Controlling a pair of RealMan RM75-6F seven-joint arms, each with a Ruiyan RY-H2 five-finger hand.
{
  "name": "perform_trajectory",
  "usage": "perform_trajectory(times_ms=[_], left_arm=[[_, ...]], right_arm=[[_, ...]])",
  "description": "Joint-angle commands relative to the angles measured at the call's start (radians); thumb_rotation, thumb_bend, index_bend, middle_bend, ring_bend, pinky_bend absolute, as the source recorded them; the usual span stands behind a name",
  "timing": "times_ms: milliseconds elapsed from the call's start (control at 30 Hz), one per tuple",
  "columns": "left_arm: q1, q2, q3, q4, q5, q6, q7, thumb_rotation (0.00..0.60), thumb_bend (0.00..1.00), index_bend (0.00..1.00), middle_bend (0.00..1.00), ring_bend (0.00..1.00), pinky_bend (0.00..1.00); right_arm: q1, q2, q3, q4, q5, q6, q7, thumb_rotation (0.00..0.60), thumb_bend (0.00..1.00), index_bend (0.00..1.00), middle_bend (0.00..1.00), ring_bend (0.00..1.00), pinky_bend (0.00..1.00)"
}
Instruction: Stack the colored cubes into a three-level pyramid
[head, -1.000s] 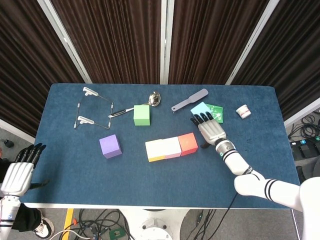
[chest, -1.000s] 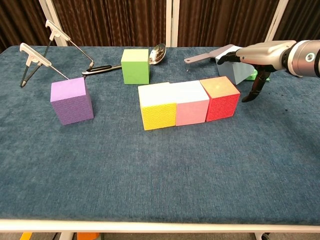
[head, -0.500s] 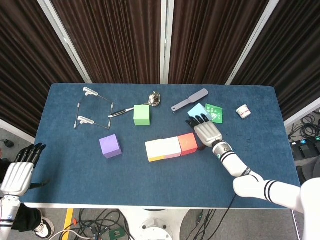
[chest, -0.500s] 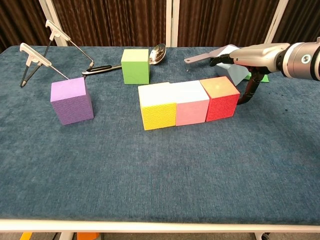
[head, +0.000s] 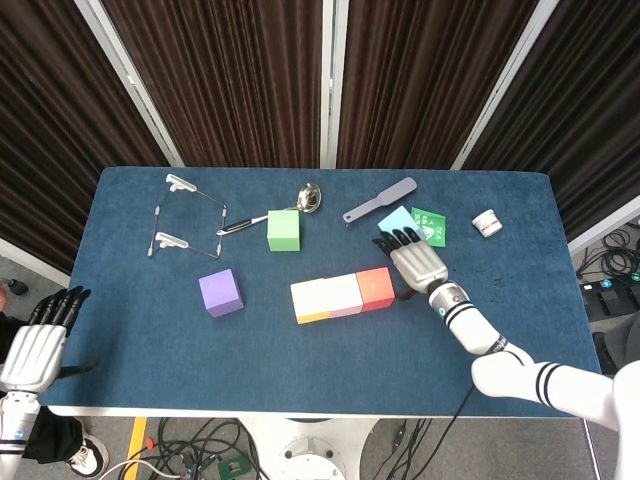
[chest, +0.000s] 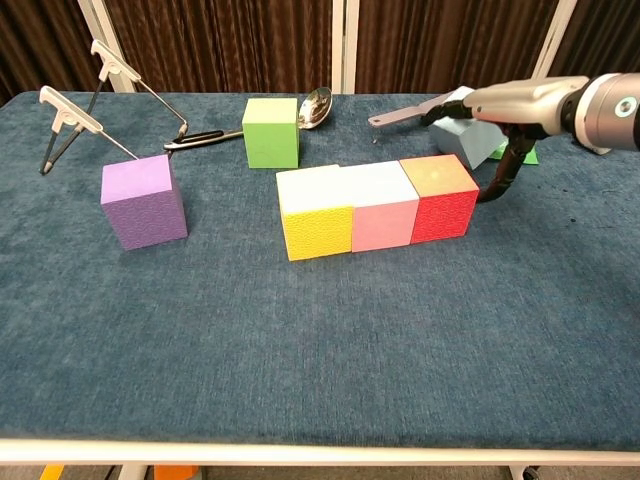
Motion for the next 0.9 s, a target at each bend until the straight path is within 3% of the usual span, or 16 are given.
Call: perform_trajectory(times_ms=[33, 500, 900], left_arm=[[0.0, 0.0, 0.0, -0.001, 0.002, 0.001, 0.0, 0.6, 0.0, 0.03, 0.05, 0.0, 0.1], [0.001, -0.002, 0.002, 0.002, -0.002, -0.003, 0.0, 0.6, 0.0, 0.03, 0.05, 0.0, 0.1], [0.005, -0.001, 0.003, 0.009, -0.002, 0.001, -0.008, 0.6, 0.0, 0.03, 0.05, 0.0, 0.1]], right_arm=[[-0.006, 0.009, 0.003, -0.009, -0.003, 0.005, 0.002, 0.6, 0.06, 0.0, 0.01, 0.0, 0.0], [0.01, -0.054, -0.003, 0.072, 0.004, 0.014, -0.075, 0.6, 0.07, 0.0, 0.0, 0.0, 0.0], [0.018, -0.08, 0.021, 0.079, -0.005, -0.012, -0.041, 0.6, 0.06, 0.0, 0.0, 0.0, 0.0]])
